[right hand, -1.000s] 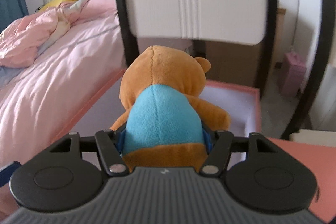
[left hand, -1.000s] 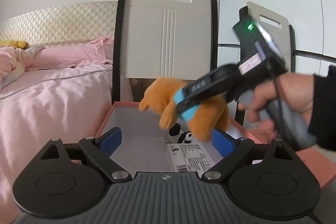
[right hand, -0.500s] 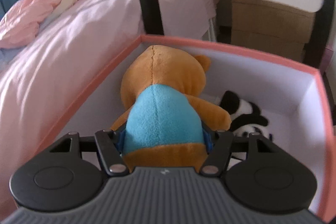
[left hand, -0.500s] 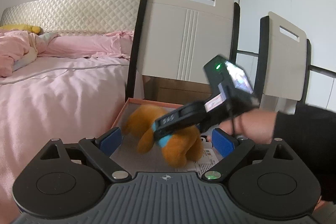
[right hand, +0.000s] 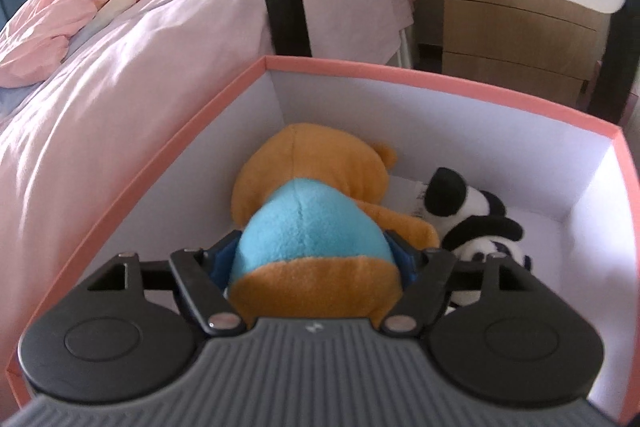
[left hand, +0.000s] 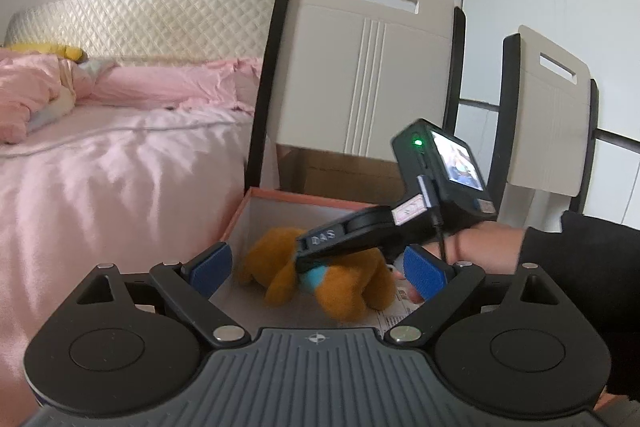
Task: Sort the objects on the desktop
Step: 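Open the right gripper to release the teddy bear in the box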
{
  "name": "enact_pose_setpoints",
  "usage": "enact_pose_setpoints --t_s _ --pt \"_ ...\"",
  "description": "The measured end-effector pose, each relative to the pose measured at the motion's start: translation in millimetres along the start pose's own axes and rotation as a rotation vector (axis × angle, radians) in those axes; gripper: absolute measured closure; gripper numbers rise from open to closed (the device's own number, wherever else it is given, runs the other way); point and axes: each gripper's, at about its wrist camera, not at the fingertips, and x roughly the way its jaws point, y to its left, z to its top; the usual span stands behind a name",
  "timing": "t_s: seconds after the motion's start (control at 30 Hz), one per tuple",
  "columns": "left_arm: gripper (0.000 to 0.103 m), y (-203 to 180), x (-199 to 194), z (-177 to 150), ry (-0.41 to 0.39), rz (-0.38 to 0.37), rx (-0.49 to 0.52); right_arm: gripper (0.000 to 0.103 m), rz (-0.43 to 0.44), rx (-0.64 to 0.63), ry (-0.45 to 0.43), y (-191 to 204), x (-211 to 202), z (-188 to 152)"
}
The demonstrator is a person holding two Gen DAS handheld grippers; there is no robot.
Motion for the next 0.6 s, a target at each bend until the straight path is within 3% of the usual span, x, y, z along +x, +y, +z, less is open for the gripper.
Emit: enact_pose_setpoints --t_s 0.13,0.33,0.6 --pt "0.009 -7 -14 1 -0.066 -0.030 0.031 0.028 -0.024 -0.003 -0.037 -3 -21 -3" --pt "0.009 -10 -10 -2 -0.039 -0.030 0.042 0.019 -0.039 0.017 -0.133 -13 -73 -9" --pt "0.009 -17 -16 -5 -0.069 -0.034 0.054 0.018 -0.112 0.023 -0.266 -36 -158 -41"
